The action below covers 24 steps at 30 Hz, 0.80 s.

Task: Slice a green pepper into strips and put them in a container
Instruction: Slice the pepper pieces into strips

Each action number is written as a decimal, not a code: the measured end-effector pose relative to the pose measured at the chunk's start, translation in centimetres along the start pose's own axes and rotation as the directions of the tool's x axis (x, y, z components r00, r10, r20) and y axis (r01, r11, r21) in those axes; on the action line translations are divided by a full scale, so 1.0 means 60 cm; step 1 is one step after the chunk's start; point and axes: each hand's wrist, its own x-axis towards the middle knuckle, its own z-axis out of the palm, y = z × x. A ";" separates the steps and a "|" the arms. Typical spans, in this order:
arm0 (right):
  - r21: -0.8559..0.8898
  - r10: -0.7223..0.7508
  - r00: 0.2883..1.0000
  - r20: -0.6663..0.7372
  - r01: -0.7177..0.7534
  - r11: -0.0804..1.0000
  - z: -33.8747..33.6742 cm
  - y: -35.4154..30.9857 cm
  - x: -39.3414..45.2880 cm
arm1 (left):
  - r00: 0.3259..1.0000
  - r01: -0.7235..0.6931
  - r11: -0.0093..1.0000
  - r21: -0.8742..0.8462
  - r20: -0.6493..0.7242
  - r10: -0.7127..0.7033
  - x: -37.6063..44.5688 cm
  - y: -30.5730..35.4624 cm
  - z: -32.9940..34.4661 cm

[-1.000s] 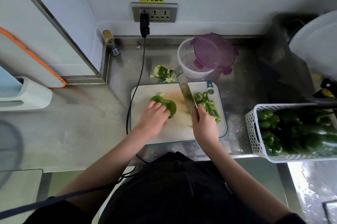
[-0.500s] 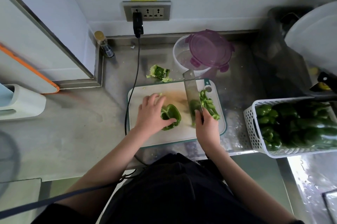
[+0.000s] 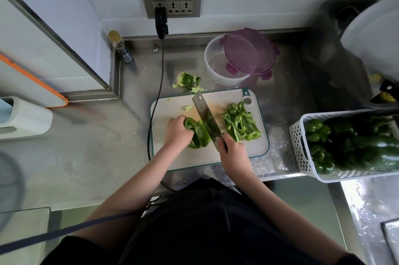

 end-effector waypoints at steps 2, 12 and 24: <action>0.007 0.008 1.000 -0.001 -0.008 1.000 0.004 -0.002 -0.003 | 0.999 0.034 0.999 0.012 0.015 -0.034 0.000 0.001 0.005; -0.097 -0.003 1.000 0.017 0.005 0.995 0.016 -0.007 -0.001 | 0.997 0.062 0.996 0.064 0.048 -0.065 -0.007 0.011 0.012; -0.311 0.034 0.997 0.072 -0.010 0.950 0.034 -0.015 -0.009 | 0.995 0.078 0.992 0.100 0.052 -0.084 -0.004 0.027 0.006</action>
